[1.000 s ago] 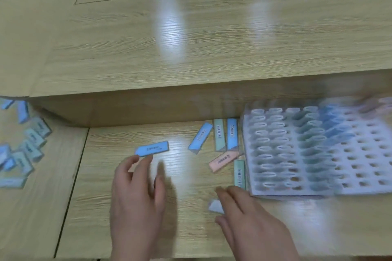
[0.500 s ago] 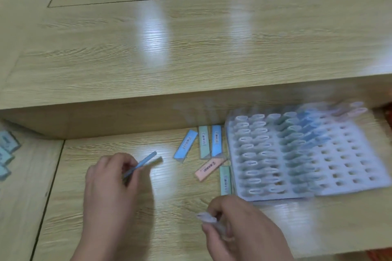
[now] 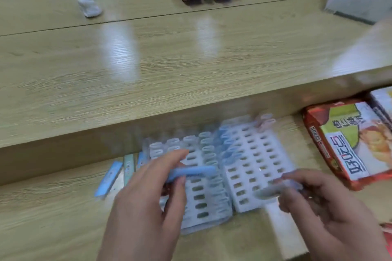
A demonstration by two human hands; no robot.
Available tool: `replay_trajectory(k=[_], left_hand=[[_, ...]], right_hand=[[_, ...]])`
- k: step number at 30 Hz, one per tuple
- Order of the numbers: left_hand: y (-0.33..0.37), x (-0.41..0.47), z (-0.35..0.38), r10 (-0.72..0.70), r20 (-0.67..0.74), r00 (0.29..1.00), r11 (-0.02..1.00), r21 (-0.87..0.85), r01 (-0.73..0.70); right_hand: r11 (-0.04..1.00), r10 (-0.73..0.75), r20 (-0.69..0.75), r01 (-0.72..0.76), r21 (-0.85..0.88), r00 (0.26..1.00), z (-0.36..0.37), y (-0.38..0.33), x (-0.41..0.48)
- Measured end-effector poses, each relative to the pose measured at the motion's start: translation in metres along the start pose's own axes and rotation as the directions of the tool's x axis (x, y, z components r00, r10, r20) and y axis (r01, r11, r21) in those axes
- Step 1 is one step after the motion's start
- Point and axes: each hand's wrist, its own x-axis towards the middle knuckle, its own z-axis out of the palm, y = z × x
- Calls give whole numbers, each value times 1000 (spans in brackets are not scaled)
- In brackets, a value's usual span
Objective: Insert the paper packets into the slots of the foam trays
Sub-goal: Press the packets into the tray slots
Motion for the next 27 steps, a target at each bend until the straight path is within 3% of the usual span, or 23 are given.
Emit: replay_trajectory(k=[3, 11, 15, 23, 27], left_hand=[[21, 10, 35, 23, 21, 1000, 1000, -22, -22], [23, 20, 90, 130, 19, 991, 969, 212, -131], [17, 19, 95, 162, 25, 987, 931, 328, -161], [20, 21, 93, 95, 22, 995, 935, 342, -96], [20, 18, 93, 159, 25, 987, 892, 424, -155]], right_hand=[[1000, 6, -75, -5, 22, 997, -14, 18, 37], [998, 35, 5, -35, 60, 999, -16, 53, 103], [991, 42, 39, -47, 122, 998, -17, 63, 108], [968, 75, 90, -94, 232, 993, -18, 67, 108], [966, 57, 85, -76, 246, 995, -21, 64, 106]])
